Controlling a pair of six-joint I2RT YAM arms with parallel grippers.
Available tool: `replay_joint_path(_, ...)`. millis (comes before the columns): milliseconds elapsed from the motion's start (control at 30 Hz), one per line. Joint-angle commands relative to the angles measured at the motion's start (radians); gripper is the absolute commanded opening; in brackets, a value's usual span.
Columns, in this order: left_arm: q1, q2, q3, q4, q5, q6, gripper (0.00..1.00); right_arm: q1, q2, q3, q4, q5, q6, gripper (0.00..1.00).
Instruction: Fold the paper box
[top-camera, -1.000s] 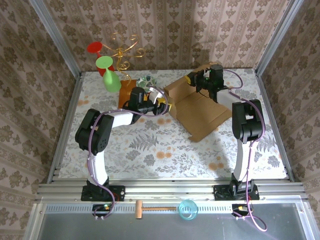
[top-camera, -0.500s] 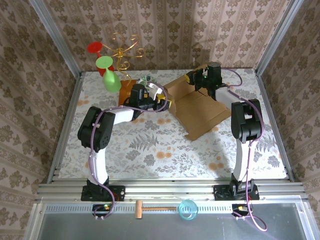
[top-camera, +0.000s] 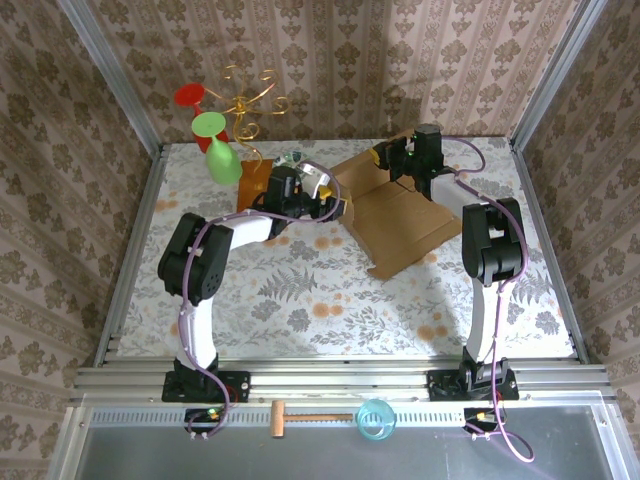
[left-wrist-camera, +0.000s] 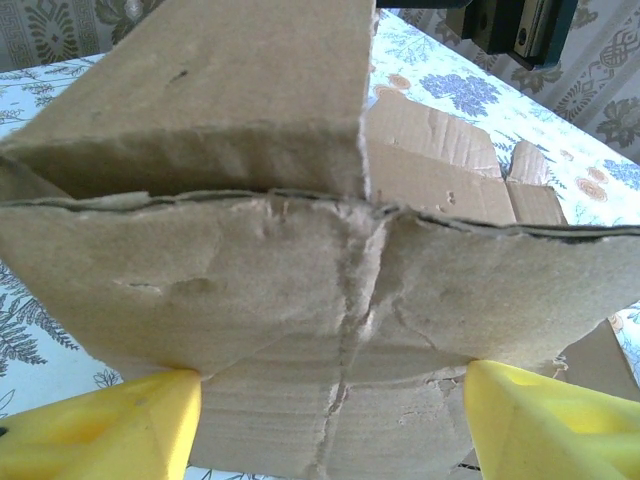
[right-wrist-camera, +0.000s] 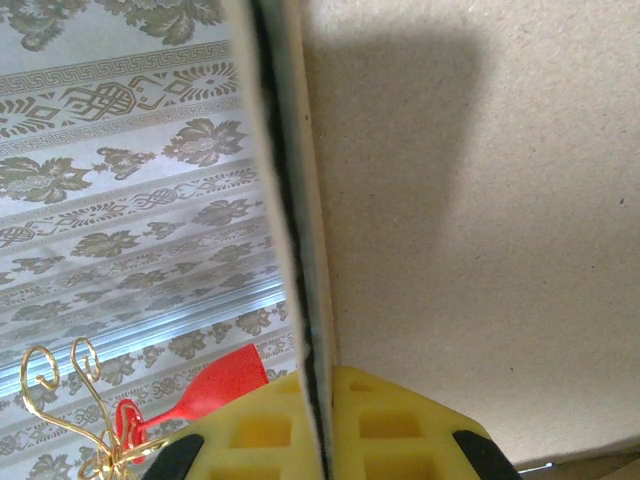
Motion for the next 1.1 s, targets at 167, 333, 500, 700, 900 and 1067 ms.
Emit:
replay_joint_path(167,-0.01,-0.009,-0.037,0.086,-0.116,-0.039,0.76,0.029,0.021,0.005,-0.101,-0.06,0.025,0.0)
replay_joint_path(333,-0.027,0.0,-0.04,0.074,-0.218,-0.047,0.75,0.031,0.02,0.006,-0.092,-0.061,0.035,0.0)
replay_joint_path(500,-0.041,0.013,-0.032,0.119,-0.252,-0.061,0.76,0.033,0.017,0.004,-0.102,-0.064,0.035,0.0)
replay_joint_path(700,-0.055,0.035,-0.007,0.112,-0.319,-0.074,0.72,0.035,0.013,-0.004,-0.098,-0.065,0.039,0.0)
replay_joint_path(900,-0.055,0.047,0.018,0.122,-0.352,-0.098,0.67,0.037,0.007,-0.013,-0.097,-0.066,0.04,0.0)
replay_joint_path(1067,-0.055,0.056,0.032,0.116,-0.372,-0.113,0.63,0.038,0.006,-0.019,-0.095,-0.071,0.041,0.0)
